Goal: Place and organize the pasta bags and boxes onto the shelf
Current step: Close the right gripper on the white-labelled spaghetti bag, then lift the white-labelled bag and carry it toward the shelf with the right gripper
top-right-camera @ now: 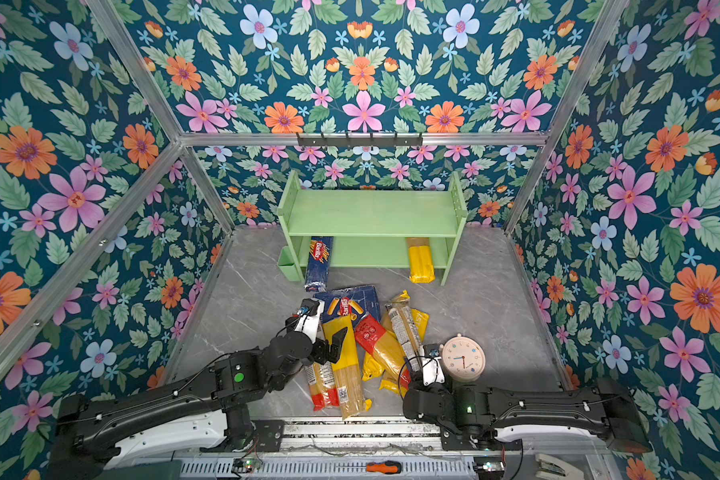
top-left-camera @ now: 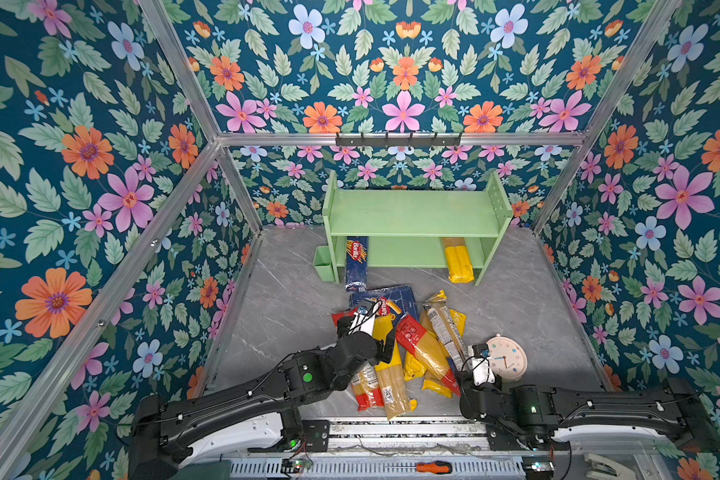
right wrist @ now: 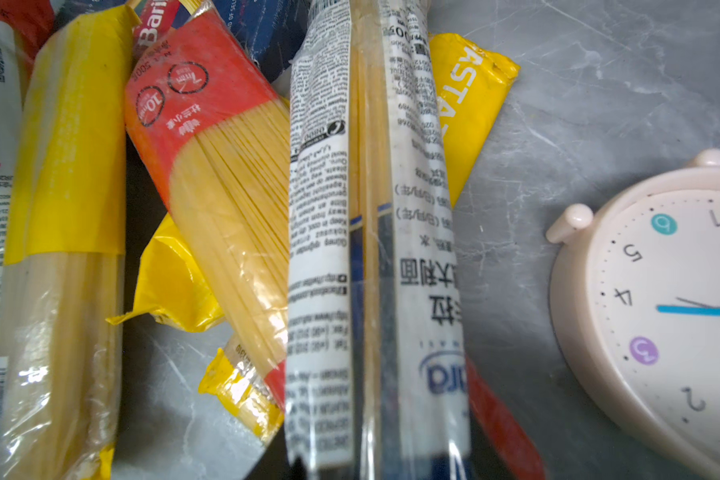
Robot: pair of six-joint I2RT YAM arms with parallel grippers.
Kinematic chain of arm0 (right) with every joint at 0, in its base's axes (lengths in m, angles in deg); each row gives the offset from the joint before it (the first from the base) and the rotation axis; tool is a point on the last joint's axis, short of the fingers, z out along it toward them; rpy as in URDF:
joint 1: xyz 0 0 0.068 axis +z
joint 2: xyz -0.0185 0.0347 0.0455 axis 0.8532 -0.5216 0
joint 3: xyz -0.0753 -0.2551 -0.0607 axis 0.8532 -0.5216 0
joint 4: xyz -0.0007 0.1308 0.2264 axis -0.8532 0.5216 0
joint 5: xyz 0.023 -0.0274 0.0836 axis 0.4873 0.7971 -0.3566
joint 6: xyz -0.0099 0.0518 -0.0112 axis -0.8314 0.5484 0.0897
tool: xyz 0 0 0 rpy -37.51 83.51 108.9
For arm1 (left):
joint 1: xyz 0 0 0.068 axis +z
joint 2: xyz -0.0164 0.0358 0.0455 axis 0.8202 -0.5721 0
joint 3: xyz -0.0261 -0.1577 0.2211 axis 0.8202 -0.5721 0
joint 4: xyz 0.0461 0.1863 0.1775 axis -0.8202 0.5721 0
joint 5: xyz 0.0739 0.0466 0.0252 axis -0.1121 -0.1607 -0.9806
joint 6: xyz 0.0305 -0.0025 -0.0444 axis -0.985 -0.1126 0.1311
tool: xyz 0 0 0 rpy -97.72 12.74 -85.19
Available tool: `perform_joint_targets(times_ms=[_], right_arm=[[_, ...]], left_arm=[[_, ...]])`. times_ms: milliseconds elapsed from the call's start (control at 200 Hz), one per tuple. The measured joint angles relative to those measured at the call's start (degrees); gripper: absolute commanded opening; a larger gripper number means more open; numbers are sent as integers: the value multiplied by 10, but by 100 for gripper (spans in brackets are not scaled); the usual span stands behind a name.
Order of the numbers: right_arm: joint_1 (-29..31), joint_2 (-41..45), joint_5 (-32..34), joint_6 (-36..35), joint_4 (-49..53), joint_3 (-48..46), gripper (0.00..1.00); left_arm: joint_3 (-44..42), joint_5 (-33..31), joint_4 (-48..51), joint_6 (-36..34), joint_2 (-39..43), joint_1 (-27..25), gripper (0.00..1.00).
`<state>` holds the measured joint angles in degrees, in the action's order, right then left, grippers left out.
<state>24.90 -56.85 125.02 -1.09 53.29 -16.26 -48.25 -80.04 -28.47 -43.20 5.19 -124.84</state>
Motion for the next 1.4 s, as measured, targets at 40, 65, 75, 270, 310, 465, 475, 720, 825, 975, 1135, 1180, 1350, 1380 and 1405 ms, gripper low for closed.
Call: perform_joint_targets(times_ms=[40, 65, 75, 270, 310, 465, 475, 720, 825, 975, 1135, 1180, 1350, 1380, 1405], right_arm=[[0, -9, 0, -5, 2, 8, 16], [0, -14, 0, -9, 4, 13, 14], [0, -15, 0, -11, 4, 15, 14], [0, -33, 1, -37, 6, 50, 6], [0, -33, 1, -43, 7, 56, 6], [0, -31, 3, -62, 14, 78, 5], [0, -31, 3, -64, 16, 80, 5], [0, -20, 6, -97, 50, 123, 6], [0, -17, 17, -122, 54, 143, 7], [-27, -20, 28, -164, 48, 169, 7], [-82, -35, 22, -209, 25, 174, 7], [-99, -42, 16, -225, 19, 179, 7], [-160, -83, -12, -287, -31, 208, 8], [-167, -92, -13, -296, -39, 215, 8], [-174, -100, -14, -303, -45, 220, 8]], left_arm=[[0, -1, 1, 0, 0, 0, 100], [0, -3, 2, 0, 1, 0, 100], [1, -3, 2, 0, 1, 0, 100], [1, -12, 6, 0, 10, -1, 100], [1, -13, 7, 0, 12, -1, 100], [1, -19, 19, -2, 17, -1, 100], [1, -19, 19, -2, 17, -1, 100], [2, -26, 29, -2, 25, -1, 100], [4, -27, 30, -2, 30, -1, 100], [4, -30, 31, -2, 34, -1, 100], [1, -33, 36, -4, 35, -2, 100], [1, -34, 38, -4, 35, -2, 100], [0, -37, 38, -4, 40, -2, 100], [0, -37, 38, -4, 42, -2, 100], [-1, -37, 38, -4, 44, -2, 100]])
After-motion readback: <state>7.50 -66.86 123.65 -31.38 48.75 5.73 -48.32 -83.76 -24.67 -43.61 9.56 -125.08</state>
